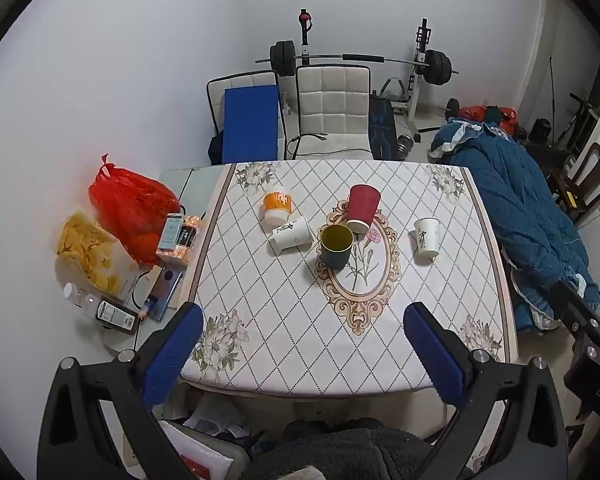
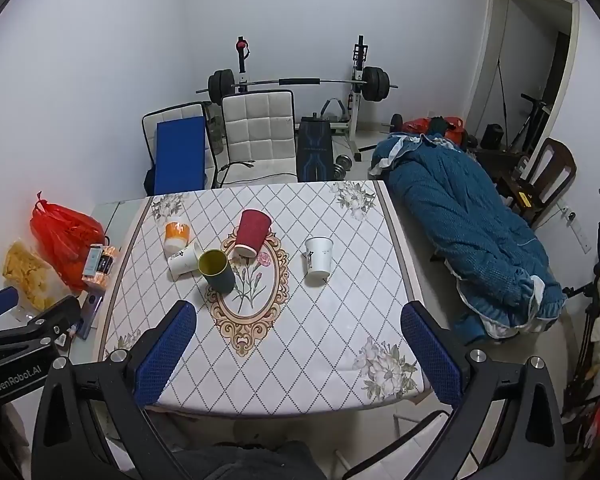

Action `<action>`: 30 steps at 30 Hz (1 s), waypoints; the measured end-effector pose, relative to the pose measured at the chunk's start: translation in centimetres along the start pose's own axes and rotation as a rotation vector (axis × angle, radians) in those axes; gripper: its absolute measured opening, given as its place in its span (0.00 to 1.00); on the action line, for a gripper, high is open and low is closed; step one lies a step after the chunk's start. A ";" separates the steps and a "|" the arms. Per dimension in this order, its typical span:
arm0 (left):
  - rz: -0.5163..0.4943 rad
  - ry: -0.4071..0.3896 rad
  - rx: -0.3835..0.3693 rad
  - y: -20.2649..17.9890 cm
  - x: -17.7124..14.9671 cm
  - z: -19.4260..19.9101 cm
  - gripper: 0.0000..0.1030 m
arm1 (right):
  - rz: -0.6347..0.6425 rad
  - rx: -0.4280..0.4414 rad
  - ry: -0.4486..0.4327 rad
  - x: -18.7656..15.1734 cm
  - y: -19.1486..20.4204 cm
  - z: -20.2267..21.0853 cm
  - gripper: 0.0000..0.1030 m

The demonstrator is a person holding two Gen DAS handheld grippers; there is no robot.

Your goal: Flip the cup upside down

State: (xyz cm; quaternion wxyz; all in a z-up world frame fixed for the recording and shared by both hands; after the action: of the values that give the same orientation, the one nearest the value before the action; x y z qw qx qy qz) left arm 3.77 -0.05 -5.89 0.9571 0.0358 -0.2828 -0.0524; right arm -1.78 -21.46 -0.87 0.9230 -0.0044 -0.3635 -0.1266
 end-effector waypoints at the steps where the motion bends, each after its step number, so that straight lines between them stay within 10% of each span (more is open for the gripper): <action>1: 0.003 0.000 0.001 0.1 0.0 0.0 1.00 | 0.001 -0.002 0.003 0.0 0.0 0.0 1.00; 30: -0.002 -0.012 0.003 -0.1 1.0 1.2 1.00 | 0.009 0.001 -0.001 0.6 0.7 1.0 1.00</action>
State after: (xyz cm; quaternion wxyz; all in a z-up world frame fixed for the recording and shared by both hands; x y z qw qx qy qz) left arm 3.93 -0.32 -4.35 0.9553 0.0370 -0.2885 -0.0530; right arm -1.84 -20.79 0.37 0.9234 -0.0056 -0.3638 -0.1221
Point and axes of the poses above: each gripper's, at about its wrist camera, not at the fingertips, and z roughly against the way its jaws point, y to its left, x to its top, the point moved 7 cm from there along -z, roughly the way its jaws point, and after that the axes turned 3 degrees about x, right-handed, at the moved point
